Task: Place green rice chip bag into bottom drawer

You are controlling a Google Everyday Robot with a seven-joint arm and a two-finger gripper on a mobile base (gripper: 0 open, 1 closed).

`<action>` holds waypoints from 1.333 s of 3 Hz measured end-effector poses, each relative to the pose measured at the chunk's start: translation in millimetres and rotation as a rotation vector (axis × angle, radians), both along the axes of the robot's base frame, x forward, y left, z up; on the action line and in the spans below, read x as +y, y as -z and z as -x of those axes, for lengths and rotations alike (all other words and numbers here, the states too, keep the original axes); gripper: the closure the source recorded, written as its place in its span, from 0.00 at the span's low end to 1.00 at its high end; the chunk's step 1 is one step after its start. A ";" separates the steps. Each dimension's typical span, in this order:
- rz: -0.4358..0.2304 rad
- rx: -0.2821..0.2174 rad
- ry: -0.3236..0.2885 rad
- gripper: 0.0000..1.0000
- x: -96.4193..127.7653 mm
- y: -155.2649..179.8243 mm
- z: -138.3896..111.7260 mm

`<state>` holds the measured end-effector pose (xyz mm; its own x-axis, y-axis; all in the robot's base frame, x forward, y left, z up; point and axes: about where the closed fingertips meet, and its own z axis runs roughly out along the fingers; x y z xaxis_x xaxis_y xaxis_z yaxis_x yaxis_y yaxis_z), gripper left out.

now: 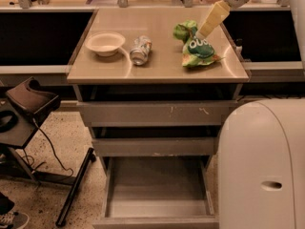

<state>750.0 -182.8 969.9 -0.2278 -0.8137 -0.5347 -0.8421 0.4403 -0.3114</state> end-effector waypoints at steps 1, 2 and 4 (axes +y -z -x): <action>-0.001 0.003 0.000 0.00 0.3 2.4 -1.1; -0.049 0.046 -0.015 0.00 4.5 35.1 -10.8; -0.161 0.166 -0.072 0.00 36.2 122.7 -35.3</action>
Offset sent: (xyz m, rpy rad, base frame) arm 0.0354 -0.0027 -0.0682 0.1234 0.1124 0.0367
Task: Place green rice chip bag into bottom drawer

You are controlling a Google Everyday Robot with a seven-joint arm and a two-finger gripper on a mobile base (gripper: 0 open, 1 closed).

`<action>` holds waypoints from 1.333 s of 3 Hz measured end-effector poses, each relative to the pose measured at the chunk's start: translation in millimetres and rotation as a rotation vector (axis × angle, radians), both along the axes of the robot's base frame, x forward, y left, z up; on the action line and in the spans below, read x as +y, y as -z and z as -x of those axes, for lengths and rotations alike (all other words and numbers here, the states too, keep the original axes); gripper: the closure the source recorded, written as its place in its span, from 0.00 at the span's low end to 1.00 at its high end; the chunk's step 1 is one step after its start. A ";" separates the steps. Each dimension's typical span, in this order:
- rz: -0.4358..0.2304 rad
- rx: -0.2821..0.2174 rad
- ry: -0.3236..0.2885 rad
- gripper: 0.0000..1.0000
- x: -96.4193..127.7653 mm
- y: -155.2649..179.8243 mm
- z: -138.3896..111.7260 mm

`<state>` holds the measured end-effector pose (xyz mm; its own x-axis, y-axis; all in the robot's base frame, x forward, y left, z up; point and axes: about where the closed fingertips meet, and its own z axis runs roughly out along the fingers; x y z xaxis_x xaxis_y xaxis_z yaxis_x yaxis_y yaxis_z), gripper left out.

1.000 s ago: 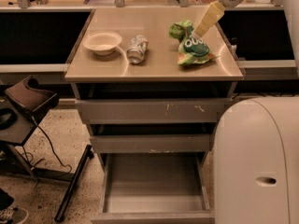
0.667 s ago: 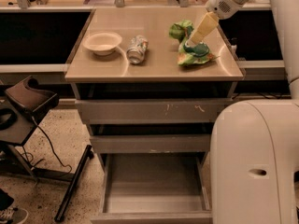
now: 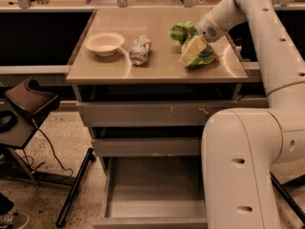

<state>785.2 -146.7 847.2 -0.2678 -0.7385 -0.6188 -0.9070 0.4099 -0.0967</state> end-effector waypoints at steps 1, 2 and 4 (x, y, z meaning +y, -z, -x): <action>0.000 0.000 0.000 0.00 0.0 0.0 0.0; 0.000 0.000 0.000 0.19 0.0 0.0 0.0; -0.001 0.000 -0.001 0.66 0.1 0.4 0.0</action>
Offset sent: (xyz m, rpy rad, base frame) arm 0.0000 0.0000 0.0000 0.0000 0.0000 0.0000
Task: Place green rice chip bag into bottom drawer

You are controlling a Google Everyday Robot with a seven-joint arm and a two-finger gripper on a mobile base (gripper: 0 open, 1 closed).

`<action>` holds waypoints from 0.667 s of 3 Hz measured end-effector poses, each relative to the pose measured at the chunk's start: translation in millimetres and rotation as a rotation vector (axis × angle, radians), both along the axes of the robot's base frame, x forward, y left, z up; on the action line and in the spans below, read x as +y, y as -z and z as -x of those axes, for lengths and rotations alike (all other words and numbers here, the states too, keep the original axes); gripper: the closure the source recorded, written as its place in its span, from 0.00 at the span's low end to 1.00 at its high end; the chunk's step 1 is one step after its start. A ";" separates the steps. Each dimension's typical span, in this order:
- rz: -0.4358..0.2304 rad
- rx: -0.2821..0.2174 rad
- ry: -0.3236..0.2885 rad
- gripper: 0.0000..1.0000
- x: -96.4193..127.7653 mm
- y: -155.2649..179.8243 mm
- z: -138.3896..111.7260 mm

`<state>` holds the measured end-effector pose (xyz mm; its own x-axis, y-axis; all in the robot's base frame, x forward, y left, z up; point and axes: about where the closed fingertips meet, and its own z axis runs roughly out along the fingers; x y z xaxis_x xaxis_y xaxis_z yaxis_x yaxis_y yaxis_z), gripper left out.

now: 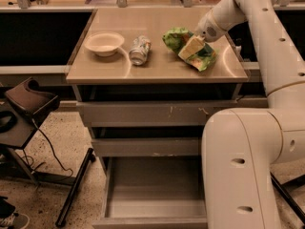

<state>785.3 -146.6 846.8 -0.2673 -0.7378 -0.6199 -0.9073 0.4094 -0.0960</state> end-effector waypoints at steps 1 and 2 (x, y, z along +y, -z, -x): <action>-0.056 0.002 -0.052 0.89 -15.4 -7.8 25.5; -0.075 -0.065 -0.068 1.00 -51.4 -48.6 69.7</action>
Offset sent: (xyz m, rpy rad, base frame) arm -0.2303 -0.0532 0.0324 0.0664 -0.0282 0.1161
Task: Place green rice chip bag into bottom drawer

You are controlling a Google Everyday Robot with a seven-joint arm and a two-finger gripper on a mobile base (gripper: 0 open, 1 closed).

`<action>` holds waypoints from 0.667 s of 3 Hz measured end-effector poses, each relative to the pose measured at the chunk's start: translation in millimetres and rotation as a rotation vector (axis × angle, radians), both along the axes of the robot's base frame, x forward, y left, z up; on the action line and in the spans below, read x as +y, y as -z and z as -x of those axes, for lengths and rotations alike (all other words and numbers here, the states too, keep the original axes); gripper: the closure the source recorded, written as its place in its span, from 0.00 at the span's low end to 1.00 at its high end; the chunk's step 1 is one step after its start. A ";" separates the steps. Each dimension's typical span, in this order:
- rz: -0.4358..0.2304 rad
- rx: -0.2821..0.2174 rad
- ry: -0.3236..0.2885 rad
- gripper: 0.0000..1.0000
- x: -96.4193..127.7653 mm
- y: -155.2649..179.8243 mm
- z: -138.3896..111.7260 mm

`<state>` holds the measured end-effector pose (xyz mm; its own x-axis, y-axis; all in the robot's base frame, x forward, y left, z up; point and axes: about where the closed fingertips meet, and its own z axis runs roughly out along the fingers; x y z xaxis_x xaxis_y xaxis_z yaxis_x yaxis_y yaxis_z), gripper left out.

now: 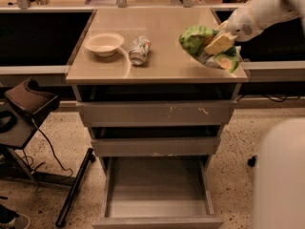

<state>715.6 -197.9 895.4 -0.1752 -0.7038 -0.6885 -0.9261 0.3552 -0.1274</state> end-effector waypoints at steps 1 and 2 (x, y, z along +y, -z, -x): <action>-0.031 -0.130 0.012 1.00 -24.4 -64.9 57.3; -0.071 -0.096 -0.040 1.00 -6.2 -70.3 115.1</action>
Offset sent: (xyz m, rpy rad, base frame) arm -0.2299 0.0523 -0.0344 0.0956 0.2277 0.2081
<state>600.5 -204.1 965.7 -0.0791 -0.6574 -0.7494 -0.9243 0.3298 -0.1918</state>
